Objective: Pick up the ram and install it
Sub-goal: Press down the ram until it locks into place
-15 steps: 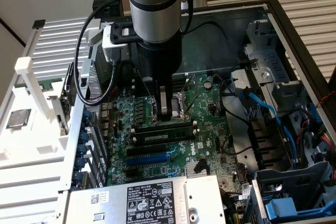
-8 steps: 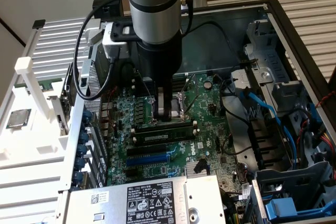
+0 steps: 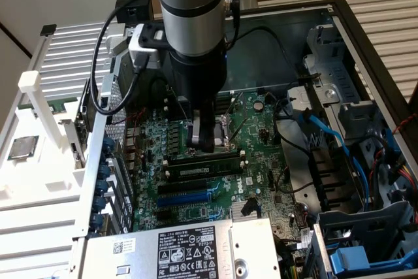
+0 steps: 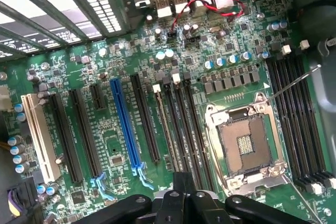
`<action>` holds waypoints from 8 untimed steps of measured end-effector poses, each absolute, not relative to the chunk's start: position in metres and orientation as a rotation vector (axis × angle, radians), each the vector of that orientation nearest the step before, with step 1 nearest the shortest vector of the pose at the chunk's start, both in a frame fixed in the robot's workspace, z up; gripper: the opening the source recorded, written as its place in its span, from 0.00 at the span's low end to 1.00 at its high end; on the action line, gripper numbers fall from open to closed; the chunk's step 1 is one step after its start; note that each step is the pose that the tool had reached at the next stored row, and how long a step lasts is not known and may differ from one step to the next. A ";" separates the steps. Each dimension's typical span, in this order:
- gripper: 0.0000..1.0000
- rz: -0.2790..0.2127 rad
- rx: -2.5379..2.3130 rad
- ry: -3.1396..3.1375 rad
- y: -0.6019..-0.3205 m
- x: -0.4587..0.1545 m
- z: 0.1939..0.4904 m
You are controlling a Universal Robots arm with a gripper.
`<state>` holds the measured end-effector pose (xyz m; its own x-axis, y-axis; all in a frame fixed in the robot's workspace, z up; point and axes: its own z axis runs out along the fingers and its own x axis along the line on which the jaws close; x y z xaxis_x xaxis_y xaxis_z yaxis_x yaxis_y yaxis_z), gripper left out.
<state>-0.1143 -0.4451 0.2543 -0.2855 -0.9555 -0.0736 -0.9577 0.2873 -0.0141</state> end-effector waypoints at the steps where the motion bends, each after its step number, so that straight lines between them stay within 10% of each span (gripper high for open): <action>1: 0.10 0.049 -1.817 2.479 -0.445 -0.114 0.254; 8: 0.10 0.041 -1.622 2.608 -0.445 -0.114 0.254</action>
